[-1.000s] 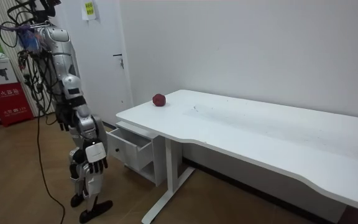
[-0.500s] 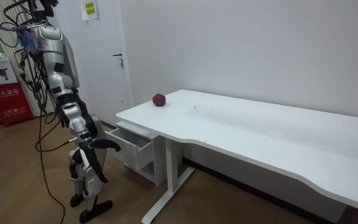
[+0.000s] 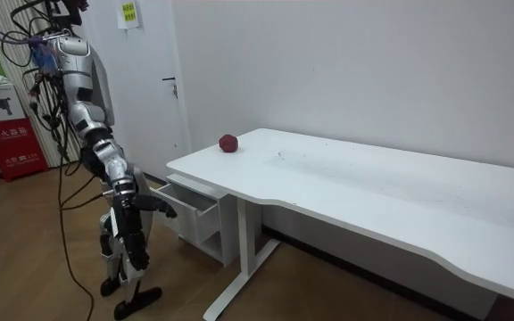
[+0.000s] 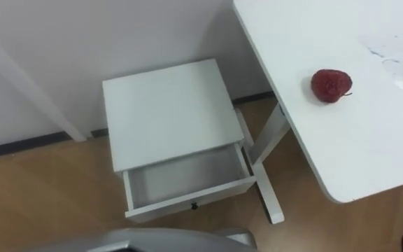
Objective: Put apple and close drawer
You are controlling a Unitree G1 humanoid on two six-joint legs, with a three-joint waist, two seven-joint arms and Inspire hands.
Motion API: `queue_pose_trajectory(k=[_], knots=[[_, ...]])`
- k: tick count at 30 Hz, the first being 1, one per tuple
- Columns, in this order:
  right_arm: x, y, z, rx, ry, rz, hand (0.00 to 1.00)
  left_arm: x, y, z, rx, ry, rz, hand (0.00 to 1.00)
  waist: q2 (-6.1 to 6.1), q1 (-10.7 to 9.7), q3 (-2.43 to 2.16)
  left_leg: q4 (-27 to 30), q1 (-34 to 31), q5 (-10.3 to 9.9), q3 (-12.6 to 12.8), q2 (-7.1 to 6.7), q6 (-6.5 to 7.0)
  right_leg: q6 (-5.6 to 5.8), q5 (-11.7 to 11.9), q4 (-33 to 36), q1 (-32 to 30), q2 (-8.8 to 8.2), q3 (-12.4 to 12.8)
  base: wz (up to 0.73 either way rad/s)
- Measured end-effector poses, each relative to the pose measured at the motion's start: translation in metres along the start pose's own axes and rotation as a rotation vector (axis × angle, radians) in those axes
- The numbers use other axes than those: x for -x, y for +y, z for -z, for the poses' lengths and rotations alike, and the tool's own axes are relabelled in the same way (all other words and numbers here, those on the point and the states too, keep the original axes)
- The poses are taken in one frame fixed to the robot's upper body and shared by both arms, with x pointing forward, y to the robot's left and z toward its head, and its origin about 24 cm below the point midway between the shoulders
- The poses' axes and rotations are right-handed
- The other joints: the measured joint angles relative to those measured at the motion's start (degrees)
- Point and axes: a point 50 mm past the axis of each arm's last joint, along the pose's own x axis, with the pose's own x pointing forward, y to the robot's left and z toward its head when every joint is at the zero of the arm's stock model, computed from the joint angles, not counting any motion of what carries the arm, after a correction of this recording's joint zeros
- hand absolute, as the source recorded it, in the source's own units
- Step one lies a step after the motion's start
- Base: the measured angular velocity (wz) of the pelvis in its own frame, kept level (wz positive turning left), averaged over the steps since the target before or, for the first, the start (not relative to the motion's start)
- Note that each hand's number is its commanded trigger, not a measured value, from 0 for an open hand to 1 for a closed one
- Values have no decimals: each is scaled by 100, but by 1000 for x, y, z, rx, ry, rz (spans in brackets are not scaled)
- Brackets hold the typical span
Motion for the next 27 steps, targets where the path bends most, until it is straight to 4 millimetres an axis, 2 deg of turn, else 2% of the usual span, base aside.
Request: queue_pose_trajectory(k=[1, 4, 8, 9, 12, 15, 19, 21, 27], knots=[[1, 3, -3, -2, -16, -5, 0, 0, 0, 0, 6, -3, -1, 0, -4, 2, 1, 0, -1, 0, -1, 1, 0, 0, 0, -11, -3, -1, -11, 7], [11, 31, -14, 0, -89, -68, 0, 1, -1, -2, -15, -29, 5, 0, -16, 32, 0, 2, -32, 0, -1, 8, 0, 2, -6, 15, -65, -11, -15, 1], [31, 66, -26, 99, -226, -191, 0, 2, -1, 0, -34, -49, 11, 0, -3, 40, 16, -2, -110, 2, 7, 14, 3, 6, 2, 41, -155, -4, 38, -2], [38, 74, -31, 141, -285, -226, 0, 3, 0, 1, -35, -50, 12, 0, -26, 43, 1, -4, -108, 2, 7, 9, 3, 9, 4, 33, -148, -4, 18, 0], [60, 97, -36, 262, -444, -353, 0, 3, -4, 0, -66, -62, 31, 0, 11, 52, 31, -5, -142, 2, 0, 1, 3, 17, 12, 16, -181, -5, -15, 0], [80, 113, -33, 334, -532, -464, 0, 3, -10, -8, -97, -87, 62, 0, 1, 163, 37, -10, -121, 2, 3, -4, 2, 18, 13, 23, -177, 2, 15, -5], [93, 123, -30, 362, -561, -543, 0, 3, -13, -13, -118, -113, 79, 0, -29, 222, 30, -52, -119, 2, -1, -5, 2, 16, 16, 25, -160, 5, -11, 1], [96, 126, -30, 364, -567, -567, 0, 3, -14, -12, -123, -112, 81, 0, -33, 326, 32, -85, -104, 2, -16, -5, 2, 17, 17, 25, -157, 8, -11, 0], [123, 150, -31, 415, -682, -716, 0, 4, -14, -13, -140, -127, 85, 0, -5, 355, 54, -109, -113, 2, -24, -4, 2, 18, 18, 16, -169, 9, -40, 0]])
